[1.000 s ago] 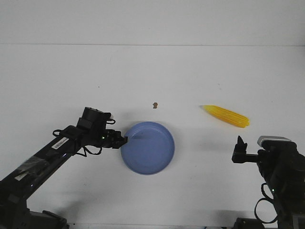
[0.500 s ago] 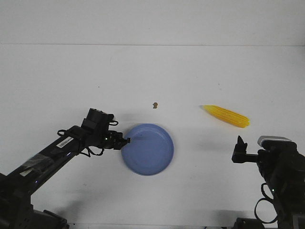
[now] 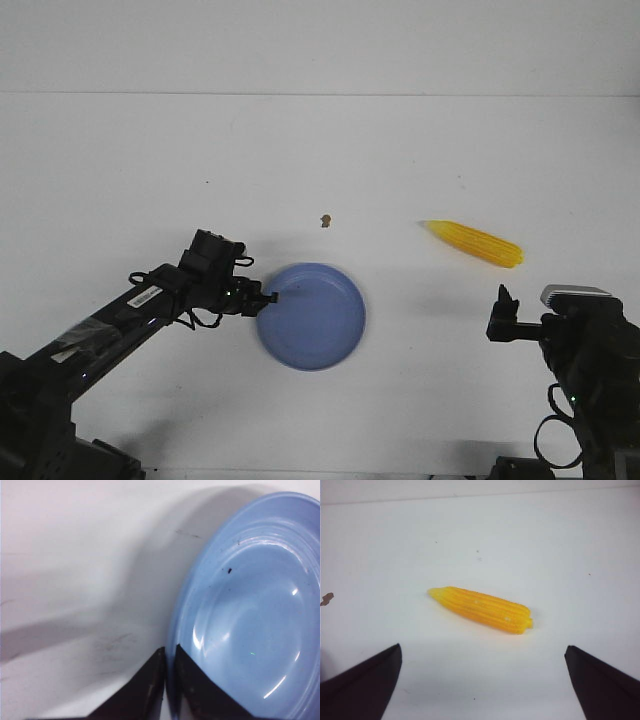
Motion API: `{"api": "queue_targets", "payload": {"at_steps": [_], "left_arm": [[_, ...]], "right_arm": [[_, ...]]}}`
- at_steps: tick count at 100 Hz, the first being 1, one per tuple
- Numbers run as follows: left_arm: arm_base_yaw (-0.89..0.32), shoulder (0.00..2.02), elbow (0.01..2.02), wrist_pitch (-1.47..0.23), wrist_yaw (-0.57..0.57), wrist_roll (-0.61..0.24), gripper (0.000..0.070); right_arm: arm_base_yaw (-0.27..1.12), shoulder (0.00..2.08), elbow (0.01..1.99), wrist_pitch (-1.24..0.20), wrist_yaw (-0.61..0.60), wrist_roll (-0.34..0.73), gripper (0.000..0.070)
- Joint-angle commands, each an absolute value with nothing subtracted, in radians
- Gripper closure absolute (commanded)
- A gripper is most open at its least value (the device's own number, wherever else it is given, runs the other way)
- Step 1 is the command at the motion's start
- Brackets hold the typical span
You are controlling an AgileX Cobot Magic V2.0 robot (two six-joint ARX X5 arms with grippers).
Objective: Place corn on plate with both arms
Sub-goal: 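Withdraw the left gripper from the plate rim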
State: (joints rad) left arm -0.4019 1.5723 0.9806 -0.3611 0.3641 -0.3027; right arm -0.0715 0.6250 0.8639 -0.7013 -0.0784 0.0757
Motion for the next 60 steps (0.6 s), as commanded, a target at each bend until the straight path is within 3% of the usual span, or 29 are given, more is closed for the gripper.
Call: {"api": "queue_targets", "payload": {"at_steps": [1,15,28,41,48,60], "left_arm": [[-0.406,1.591,0.994,-0.367,0.361,-0.307,0.0666],[-0.406,1.591,0.994,-0.373,0.362,-0.306,0.0491],[-0.406,1.591,0.994,-0.371,0.363,-0.304,0.0385],[-0.406,1.59,0.994,-0.364,0.364,-0.292,0.0131],[-0.406,1.584,0.994,-0.36,0.367,-0.272,0.0037],[-0.393,1.553,0.999,-0.357,0.367,-0.237,0.0017]], "right_arm": [[-0.072,0.628,0.884,-0.697,-0.081,0.083,0.0],[-0.072,0.628,0.884,-0.697,-0.081,0.083,0.0],[-0.072,0.628,0.884,-0.697,-0.081,0.083,0.0],[-0.072,0.628,0.884,-0.697,-0.081,0.082,0.0],[-0.072,0.628,0.884,-0.697,-0.081,0.082,0.0],[-0.072,0.628,0.884,-0.697,-0.081,0.081,0.0]]}}
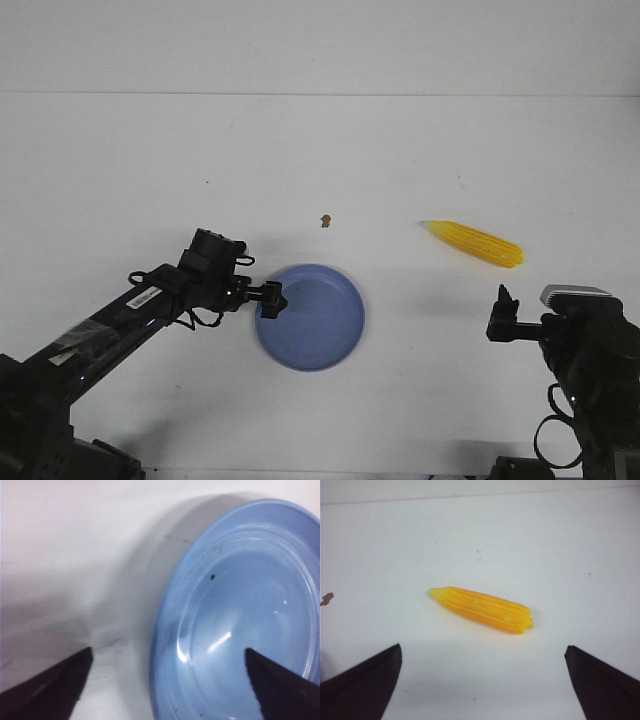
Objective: Place corn on plate with both arms
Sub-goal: 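Withdraw the left gripper from the plate rim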
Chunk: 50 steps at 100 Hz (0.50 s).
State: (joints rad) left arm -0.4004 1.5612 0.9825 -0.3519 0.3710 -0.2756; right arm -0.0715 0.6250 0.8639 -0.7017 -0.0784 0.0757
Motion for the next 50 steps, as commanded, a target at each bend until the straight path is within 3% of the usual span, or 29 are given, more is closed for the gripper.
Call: {"api": "queue_targets", "payload": {"at_steps": [1,30,50], "left_arm": [[-0.39,1.549,1.0,-0.357,0.367,-0.233,0.0017],[-0.269,1.344,1.023,-0.404,0.353,-0.123,0.0017],[-0.16,1.208,1.023,-0.505,0.132,-0.03,0.0017]], "right_arm": [[-0.072,0.628,0.884,-0.697,-0.081,0.081,0.0],[-0.072,0.63,0.884,-0.695,-0.081,0.07,0.0],[-0.072,0.664,0.885,-0.673,-0.081,0.025,0.0]]}}
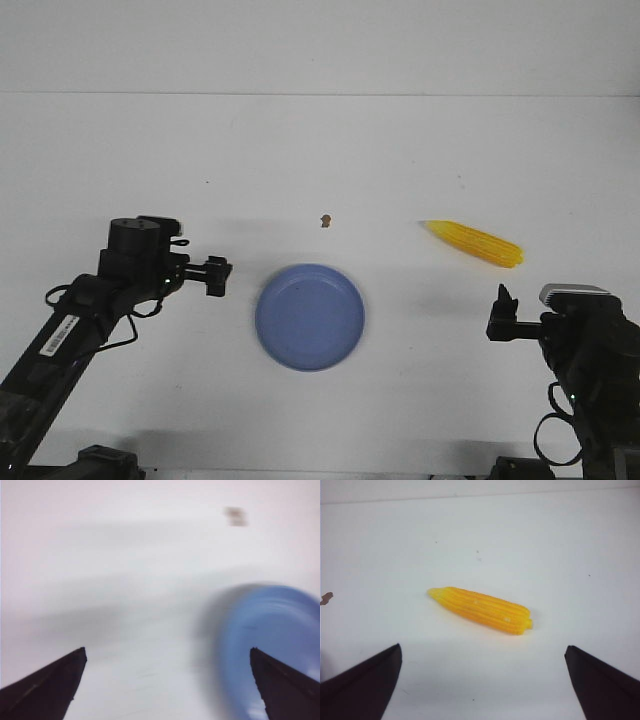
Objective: Place corn on plate with both arms
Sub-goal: 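Withdraw the left gripper from the plate rim, then reach the right gripper over the yellow corn cob and grasp it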
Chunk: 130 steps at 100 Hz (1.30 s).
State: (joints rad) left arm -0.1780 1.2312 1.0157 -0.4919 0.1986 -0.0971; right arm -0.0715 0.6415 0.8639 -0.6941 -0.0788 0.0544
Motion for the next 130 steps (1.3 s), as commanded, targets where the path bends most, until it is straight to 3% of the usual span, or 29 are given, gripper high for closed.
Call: {"api": "queue_targets", "payload": {"at_steps": [1,26,48,59,89,130], "left_arm": [[-0.155,1.201,1.023,-0.508,0.124,-0.03,0.0017],[-0.103,1.146,1.023,-0.554,0.077,0.007,0.0017],[-0.103,1.146,1.023,-0.546,0.077,0.009,0.0017],[-0.103,1.146,1.023,-0.544,0.077,0.009,0.0018],[-0.103,1.146,1.023,-0.545,0.078,0.009,0.0018],[-0.103,1.146,1.023,-0.545,0.078,0.009,0.0019]], "right_arm": [[-0.072,0.667,0.885,-0.671,-0.081,0.024,0.0],[-0.072,0.842,0.912,-0.581,-0.123,-0.057,0.0],[-0.072,1.133,1.064,-0.577,-0.235,-0.305,0.0],[-0.072,1.277,1.15,-0.583,-0.263,-0.365,0.0],[-0.073,1.589,1.292,-0.61,-0.296,-0.427,0.0],[-0.075,1.732,1.303,-0.558,-0.287,-0.461,0.0]]}}
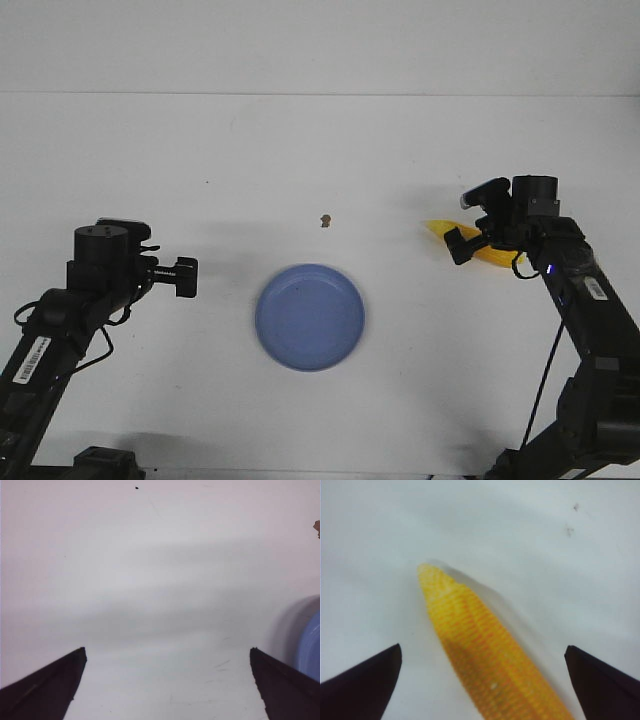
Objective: Place corn on plate with both arms
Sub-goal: 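Reach the right gripper over the yellow corn cob and grasp it, then lift the corn cob and carry it over the blue plate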
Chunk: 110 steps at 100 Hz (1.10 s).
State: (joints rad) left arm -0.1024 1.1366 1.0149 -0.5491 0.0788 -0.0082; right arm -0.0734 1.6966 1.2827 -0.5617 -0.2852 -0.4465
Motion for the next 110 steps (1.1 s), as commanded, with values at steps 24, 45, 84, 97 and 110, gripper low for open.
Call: {"api": "queue_targets", "payload": {"at_steps": [24,45,84,97,110], "left_arm": [[-0.103,1.146,1.023,-0.545,0.078,0.009,0.0021],[-0.103,1.146,1.023,-0.546,0.078,0.009,0.0021],[-0.103,1.146,1.023,-0.546,0.077,0.009,0.0022],[-0.103,1.146,1.023,-0.546,0.077,0.009,0.0022],[-0.103,1.146,1.023,-0.546,0.078,0.009,0.0022]], "right_arm": [[-0.077,1.804,1.303,-0.556,-0.255,-0.46,0.0],[-0.089,1.843,1.303,-0.563,-0.224,-0.439,0.0047],[-0.052,1.782,1.304,-0.64,-0.25,-0.356,0.0426],[0.025,1.698,1.304,-0.662,-0.291,-0.303,0.0426],[0.144,1.612,1.304,-0.686,-0.329,-0.231,0.0426]]}}
